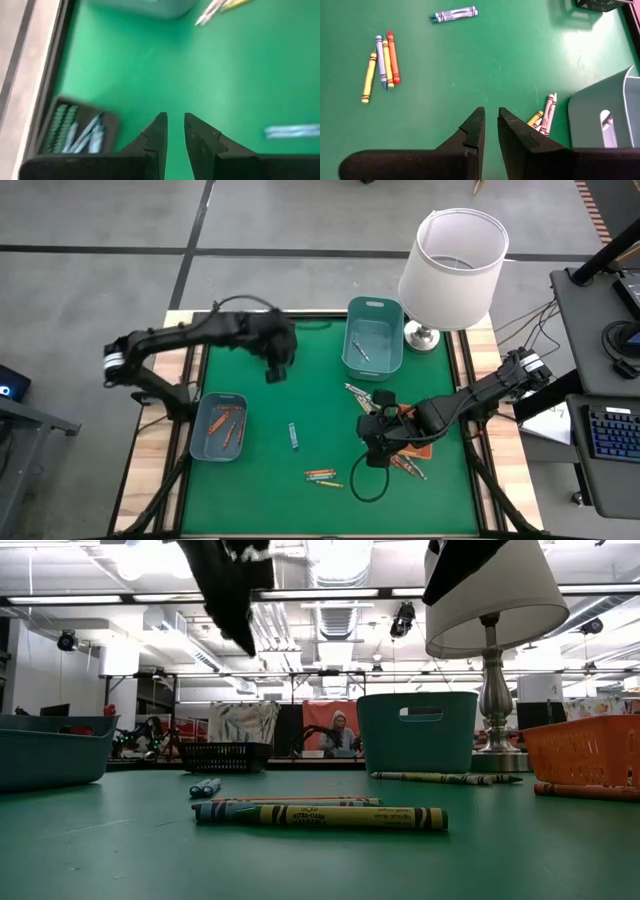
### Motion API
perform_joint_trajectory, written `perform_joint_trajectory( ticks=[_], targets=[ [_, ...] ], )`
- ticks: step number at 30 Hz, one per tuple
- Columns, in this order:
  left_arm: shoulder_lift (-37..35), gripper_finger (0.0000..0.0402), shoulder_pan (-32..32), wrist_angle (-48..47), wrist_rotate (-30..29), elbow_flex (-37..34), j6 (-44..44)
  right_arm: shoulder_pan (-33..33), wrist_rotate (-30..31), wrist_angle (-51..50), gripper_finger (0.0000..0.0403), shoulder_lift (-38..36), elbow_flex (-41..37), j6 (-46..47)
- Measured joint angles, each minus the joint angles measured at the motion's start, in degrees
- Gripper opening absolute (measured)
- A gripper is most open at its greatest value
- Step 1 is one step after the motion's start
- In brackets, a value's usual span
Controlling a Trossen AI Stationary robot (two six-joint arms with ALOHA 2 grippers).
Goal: Sort crayons
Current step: Put the orange crayon into the blue bin
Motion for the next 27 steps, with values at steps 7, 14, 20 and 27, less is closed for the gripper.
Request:
perform_joint_trajectory(
  ticks=[7, 14, 20, 27],
  targets=[
    [-8.4, 0.0048, -13.8, 16.2, -0.4, -10.1, -9.5, 0.0, 0.0, 0.7, 0.0043, 0.0, 0.0, -0.4],
    [-12.7, 0.0048, -25.2, 32.3, -4.4, -17.8, -15.1, 0.0, 0.0, 3.9, 0.0043, 0.0, 0.0, -0.4],
    [-13.1, 0.0048, -33.2, 34.4, -17.3, -18.8, -18.1, 0.0, 0.0, 7.4, 0.0043, 0.0, 0.0, -0.4],
    [-13.1, 0.0048, -38.5, 35.8, -21.6, -18.8, -16.7, -0.8, 0.0, 18.0, 0.0043, 0.0, 0.0, -3.9]
  ],
)
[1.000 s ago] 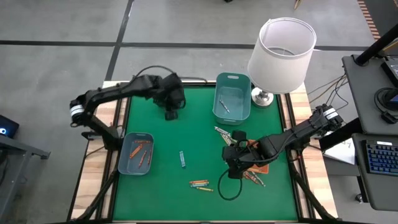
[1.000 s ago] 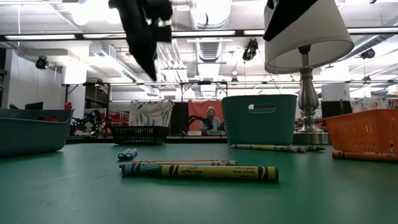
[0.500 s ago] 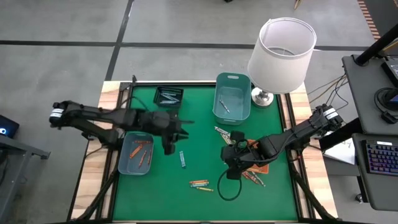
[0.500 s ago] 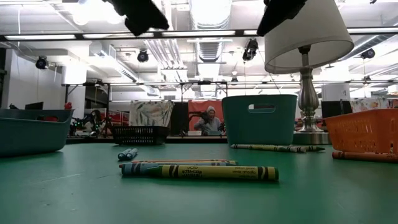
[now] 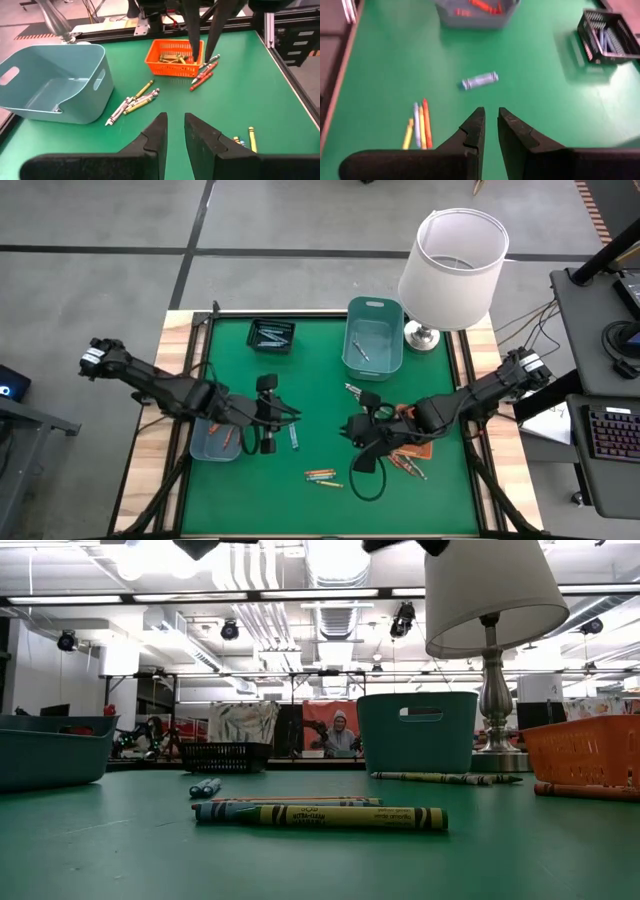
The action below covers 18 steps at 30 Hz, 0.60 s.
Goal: Sort crayons
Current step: Put the orange crayon into the blue bin
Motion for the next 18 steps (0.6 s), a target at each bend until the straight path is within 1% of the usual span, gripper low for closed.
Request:
perform_joint_trajectory(
  ticks=[4, 7, 12, 18],
  targets=[
    [0.0, 0.0048, -0.3, 0.0, -0.1, 0.0, 0.0, -1.0, 0.0, 4.4, 0.0043, 0.0, 0.0, 0.9],
    [-0.1, 0.0048, -0.3, -0.1, -0.2, 0.0, 0.0, -1.9, 0.0, 5.0, 0.0043, 0.0, 0.0, 3.0],
    [-0.3, 0.0048, -0.3, -2.0, -0.4, 0.0, -0.5, -3.9, 0.0, 3.1, 0.0043, 0.0, 0.0, 8.5],
    [0.3, 0.0048, -0.3, -5.9, -4.8, 0.0, -3.7, -6.1, -1.0, -2.1, 0.0043, 0.5, 0.0, 16.0]
  ],
)
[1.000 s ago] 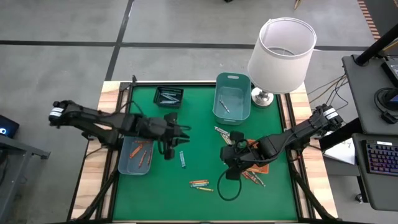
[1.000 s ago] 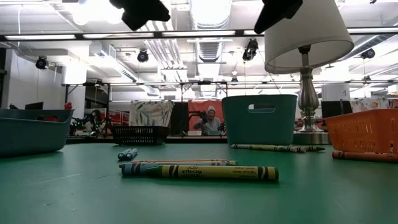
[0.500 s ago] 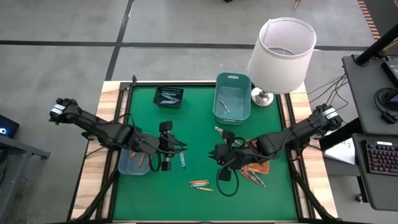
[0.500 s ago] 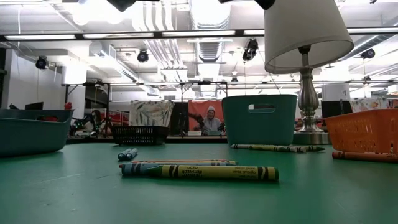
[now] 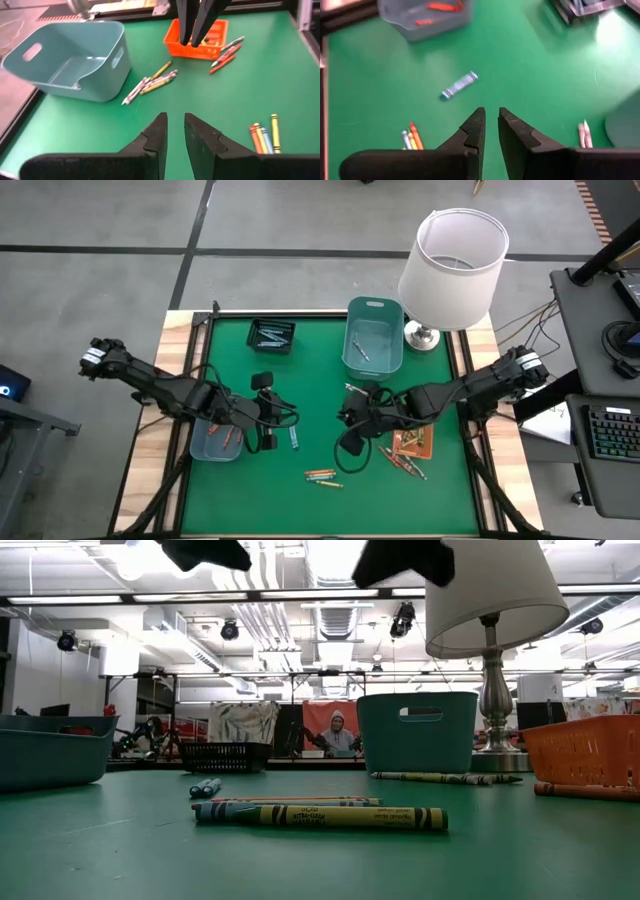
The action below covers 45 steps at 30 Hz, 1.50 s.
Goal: Sort crayons
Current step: Put the orange crayon into the blue bin
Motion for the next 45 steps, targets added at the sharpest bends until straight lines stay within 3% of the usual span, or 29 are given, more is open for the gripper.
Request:
perform_joint_trajectory(
  ticks=[10, 18, 45],
  targets=[
    [0.2, 0.0048, 0.0, -1.3, -1.3, 0.0, -0.4, -5.7, -11.6, -11.7, 0.0043, 6.4, 0.0, 8.6],
    [0.2, 0.0048, 0.0, -2.2, -2.7, 0.0, -0.4, -8.3, -11.4, -24.6, 0.0043, 9.0, 0.0, 14.6],
    [0.2, 0.0048, 0.0, -2.5, -2.8, -0.1, -0.6, -11.5, -8.9, -24.8, 0.0043, 20.9, 0.0, 13.9]
  ],
)
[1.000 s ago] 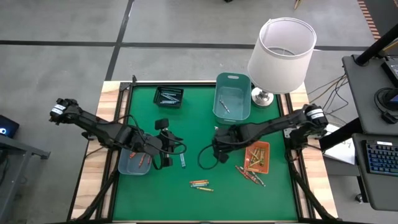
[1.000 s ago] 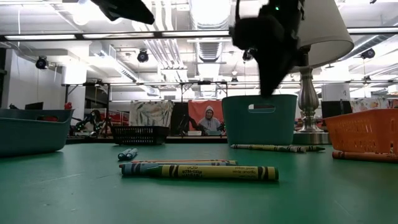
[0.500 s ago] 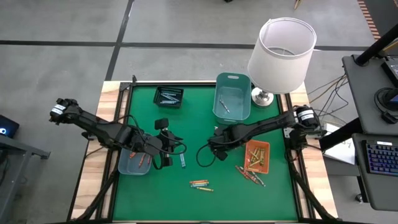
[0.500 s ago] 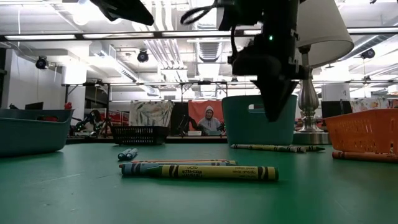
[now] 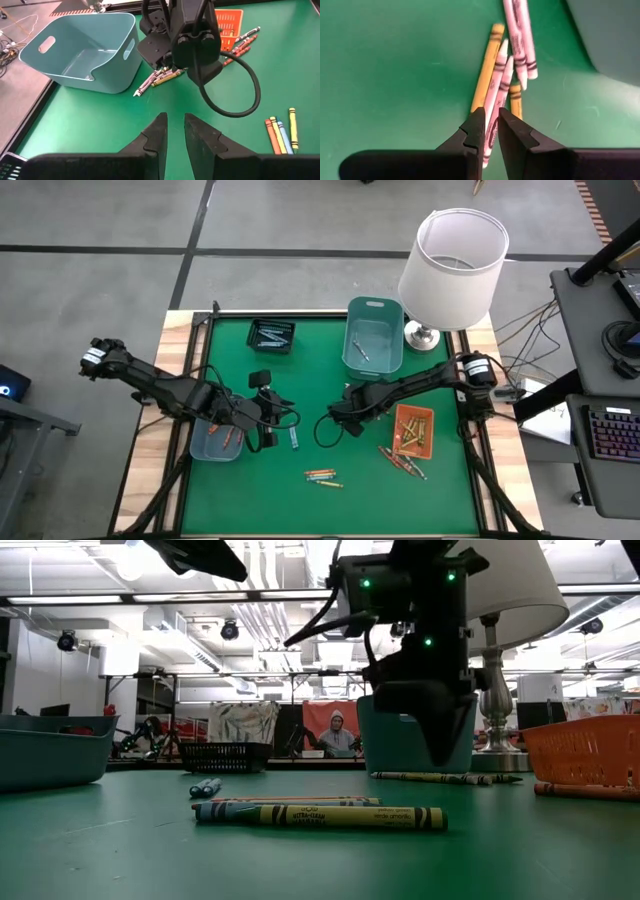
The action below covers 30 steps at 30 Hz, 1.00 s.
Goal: Sort crayons
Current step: Put the orange crayon into the blue bin
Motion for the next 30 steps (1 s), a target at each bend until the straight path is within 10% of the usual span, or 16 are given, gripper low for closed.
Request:
perform_joint_trajectory(
  ticks=[30],
  targets=[
    [0.0, 0.0048, 0.0, 0.0, 0.0, -0.1, 0.0, -0.9, 2.4, 2.7, 0.0043, 0.3, -0.6, 3.7]
  ],
)
